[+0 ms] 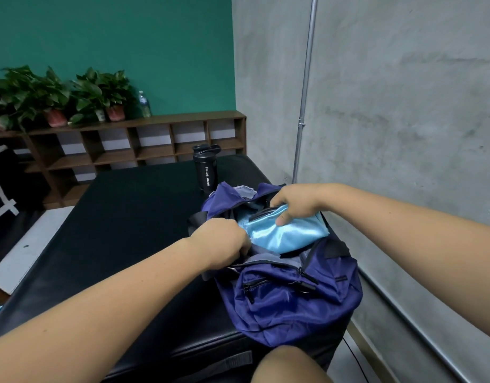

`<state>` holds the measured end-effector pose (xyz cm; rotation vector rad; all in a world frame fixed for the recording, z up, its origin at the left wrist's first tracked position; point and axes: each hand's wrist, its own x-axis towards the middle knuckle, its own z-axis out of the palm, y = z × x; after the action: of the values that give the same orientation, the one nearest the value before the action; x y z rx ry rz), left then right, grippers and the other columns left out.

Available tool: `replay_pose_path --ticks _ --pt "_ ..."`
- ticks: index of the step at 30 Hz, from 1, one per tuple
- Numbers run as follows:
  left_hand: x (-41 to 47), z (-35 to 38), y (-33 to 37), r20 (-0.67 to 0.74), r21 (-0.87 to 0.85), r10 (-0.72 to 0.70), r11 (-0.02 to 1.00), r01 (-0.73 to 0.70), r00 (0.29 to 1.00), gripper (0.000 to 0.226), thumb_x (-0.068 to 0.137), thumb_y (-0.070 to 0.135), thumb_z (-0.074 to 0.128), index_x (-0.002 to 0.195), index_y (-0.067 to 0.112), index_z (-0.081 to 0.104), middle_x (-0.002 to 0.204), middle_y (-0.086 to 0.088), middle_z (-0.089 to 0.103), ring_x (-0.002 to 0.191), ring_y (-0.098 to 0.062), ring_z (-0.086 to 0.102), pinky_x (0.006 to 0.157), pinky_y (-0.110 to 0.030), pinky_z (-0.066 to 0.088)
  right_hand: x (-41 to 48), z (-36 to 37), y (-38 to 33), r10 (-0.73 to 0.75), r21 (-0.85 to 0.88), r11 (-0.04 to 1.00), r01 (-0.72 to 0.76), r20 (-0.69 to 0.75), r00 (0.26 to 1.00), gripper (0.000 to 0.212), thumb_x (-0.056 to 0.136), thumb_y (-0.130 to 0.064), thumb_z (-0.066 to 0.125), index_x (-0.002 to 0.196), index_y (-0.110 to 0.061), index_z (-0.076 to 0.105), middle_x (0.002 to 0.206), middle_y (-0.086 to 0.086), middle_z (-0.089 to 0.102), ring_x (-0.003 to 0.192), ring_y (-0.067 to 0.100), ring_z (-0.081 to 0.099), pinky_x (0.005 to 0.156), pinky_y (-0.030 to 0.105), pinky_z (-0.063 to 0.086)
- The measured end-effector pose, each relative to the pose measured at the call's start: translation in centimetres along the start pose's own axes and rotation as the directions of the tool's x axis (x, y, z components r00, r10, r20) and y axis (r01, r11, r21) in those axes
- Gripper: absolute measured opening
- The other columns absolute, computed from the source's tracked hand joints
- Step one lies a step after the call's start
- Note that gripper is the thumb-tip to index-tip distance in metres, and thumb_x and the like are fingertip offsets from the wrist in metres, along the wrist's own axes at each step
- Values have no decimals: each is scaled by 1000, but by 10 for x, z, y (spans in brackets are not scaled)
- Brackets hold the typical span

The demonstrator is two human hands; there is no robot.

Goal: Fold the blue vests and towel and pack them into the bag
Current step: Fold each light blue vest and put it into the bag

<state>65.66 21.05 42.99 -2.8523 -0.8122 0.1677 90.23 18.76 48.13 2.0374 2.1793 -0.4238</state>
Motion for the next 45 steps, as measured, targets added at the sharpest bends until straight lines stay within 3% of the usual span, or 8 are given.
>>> replay_pose_path --ticks 4,9,15,20,23,29,37,45 --pt "-7 0 -9 11 -129 -18 991 19 1000 19 89 27 60 98 33 77 98 10 69 98 -18 62 79 -35 54 -4 -9 -15 -53 322 947 13 114 992 20 95 -39 80 114 -33 75 110 -11 78 103 16 76 97 41 60" --pt "-6 -6 -6 -141 -263 -62 964 23 988 5 89 34 62 92 31 65 96 11 55 89 -12 56 79 -38 55 24 20 -26 32 93 994 -52 205 978 69 89 -56 80 150 -36 57 147 -10 58 134 20 56 116 39 42" --pt "22 -1 16 -87 -330 36 942 -63 996 29 92 20 67 118 32 74 122 6 67 112 -19 63 94 -36 52 21 54 -23 -38 -71 997 35 -44 998 36 92 -34 78 126 -27 68 116 -2 68 106 26 62 83 33 43" --pt "41 -1 27 52 -326 36 945 -17 998 45 99 20 63 141 35 61 131 1 68 121 -24 61 102 -41 51 -3 39 0 -47 -11 999 47 -423 905 37 91 -27 72 127 -27 66 118 0 61 102 20 58 93 39 51" --pt "52 5 28 122 -327 29 945 13 992 55 103 27 62 154 42 48 142 -4 63 130 -29 58 109 -42 47 -23 37 23 54 -126 979 -162 -602 797 42 87 -25 70 126 -20 55 122 6 52 113 31 54 92 42 47" --pt "66 -2 43 275 -168 20 985 28 961 67 108 58 46 167 46 18 172 -11 28 155 -35 34 122 -48 34 -32 53 53 402 172 914 -367 -273 874 31 98 -34 68 113 -7 65 116 16 73 103 35 68 75 34 48" --pt "79 -10 57 344 -92 -79 989 118 936 72 103 64 53 166 45 25 172 -7 28 154 -32 37 119 -48 39 -58 6 19 331 243 942 -231 -562 758 31 104 -28 56 78 -10 55 83 13 62 82 33 56 67 36 37" --pt "106 5 71 343 -121 -69 986 116 937 70 104 61 52 165 49 21 170 -12 19 151 -41 35 119 -56 38 -63 9 12 334 206 941 -267 -464 820 31 99 -25 57 72 -11 52 73 10 61 80 36 60 56 33 37"
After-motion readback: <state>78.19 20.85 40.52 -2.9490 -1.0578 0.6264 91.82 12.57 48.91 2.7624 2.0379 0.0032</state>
